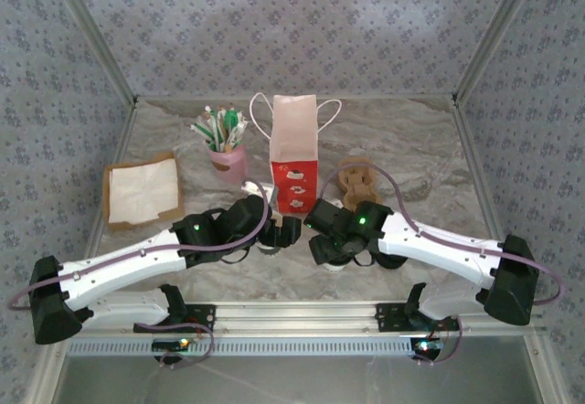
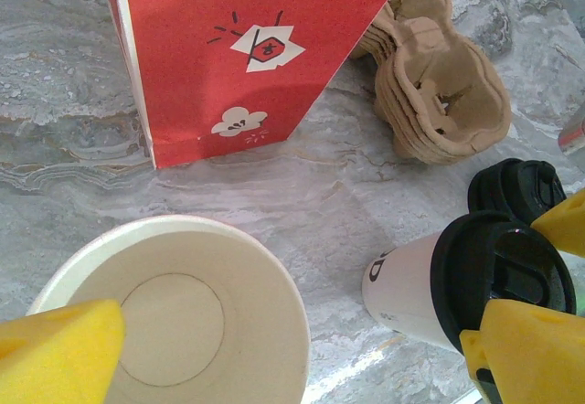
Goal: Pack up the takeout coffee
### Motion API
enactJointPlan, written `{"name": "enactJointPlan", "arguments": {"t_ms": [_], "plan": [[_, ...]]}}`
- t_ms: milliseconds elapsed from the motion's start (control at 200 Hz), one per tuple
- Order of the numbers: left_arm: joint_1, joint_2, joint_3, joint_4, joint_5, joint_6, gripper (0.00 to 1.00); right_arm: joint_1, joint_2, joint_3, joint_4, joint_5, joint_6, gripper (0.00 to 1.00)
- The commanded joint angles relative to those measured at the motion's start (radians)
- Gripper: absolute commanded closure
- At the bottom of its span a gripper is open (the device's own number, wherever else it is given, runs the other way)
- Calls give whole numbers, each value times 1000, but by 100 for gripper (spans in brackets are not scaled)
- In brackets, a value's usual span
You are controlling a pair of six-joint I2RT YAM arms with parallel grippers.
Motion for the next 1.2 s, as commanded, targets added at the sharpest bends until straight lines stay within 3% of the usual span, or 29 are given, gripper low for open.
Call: {"name": "enactJointPlan", "arguments": {"t_ms": [0, 345, 520, 775, 874, 1009, 1194], "plan": [[4, -6, 28, 0, 7, 10, 1, -5, -36, 36, -46, 0, -6, 11], [4, 9, 43, 7, 26, 12, 4, -11, -110, 47, -60, -19, -14, 10], [2, 56, 87, 16, 88, 20, 22, -60, -195, 18, -31, -77, -26, 29], [-39, 183, 181, 35, 146, 27, 48, -184, -276, -96, 101, -306, -28, 74], [-62, 250, 217, 48, 170, 21, 57, -216, -294, -128, 118, -359, -27, 86], [-91, 325, 247, 69, 192, 14, 65, -246, -326, -155, 112, -385, -27, 92], [-99, 377, 246, 100, 218, -5, 68, -266, -345, -183, 111, -408, -27, 93]]}}
